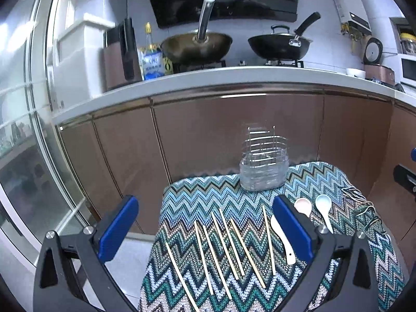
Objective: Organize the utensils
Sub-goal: 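Move both tools toward the chopsticks and white spoons on the cloth, then grasp a wooden chopstick with the left tool while the right tool grasps a white spoon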
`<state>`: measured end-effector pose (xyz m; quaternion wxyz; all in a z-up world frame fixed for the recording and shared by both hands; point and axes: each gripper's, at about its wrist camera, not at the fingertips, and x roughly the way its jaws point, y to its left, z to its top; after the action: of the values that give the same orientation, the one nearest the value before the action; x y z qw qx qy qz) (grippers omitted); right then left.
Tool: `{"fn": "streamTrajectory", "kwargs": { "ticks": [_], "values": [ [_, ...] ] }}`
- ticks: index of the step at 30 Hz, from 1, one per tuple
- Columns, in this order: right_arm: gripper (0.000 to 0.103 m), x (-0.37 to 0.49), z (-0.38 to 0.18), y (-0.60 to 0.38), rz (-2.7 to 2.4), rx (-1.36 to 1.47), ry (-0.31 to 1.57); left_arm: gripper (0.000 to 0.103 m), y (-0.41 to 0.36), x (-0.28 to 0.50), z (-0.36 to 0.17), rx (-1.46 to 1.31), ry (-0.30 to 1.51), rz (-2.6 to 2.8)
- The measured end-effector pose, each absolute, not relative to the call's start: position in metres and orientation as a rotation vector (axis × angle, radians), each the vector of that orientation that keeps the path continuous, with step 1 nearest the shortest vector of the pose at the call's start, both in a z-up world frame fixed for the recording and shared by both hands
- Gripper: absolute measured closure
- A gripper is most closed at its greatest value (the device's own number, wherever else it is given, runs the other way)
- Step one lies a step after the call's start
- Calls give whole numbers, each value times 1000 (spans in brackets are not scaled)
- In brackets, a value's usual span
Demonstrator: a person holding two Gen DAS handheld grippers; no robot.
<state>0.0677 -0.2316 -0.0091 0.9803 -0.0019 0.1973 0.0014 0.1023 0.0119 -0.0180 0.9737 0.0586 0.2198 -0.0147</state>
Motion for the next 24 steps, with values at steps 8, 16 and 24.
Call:
{"fn": "streamTrajectory", "kwargs": {
  "ticks": [8,16,24],
  "values": [
    [9,102,-9,-259,81,33,485,0,51,148,-22,-38,561,-146],
    [40,169,-60,-285,231,152,754,1,49,213,-64,-190,817,-322],
    [55,209,-123,-304,281,250,928,17,50,274,-110,-258,981,-339]
  ]
}}
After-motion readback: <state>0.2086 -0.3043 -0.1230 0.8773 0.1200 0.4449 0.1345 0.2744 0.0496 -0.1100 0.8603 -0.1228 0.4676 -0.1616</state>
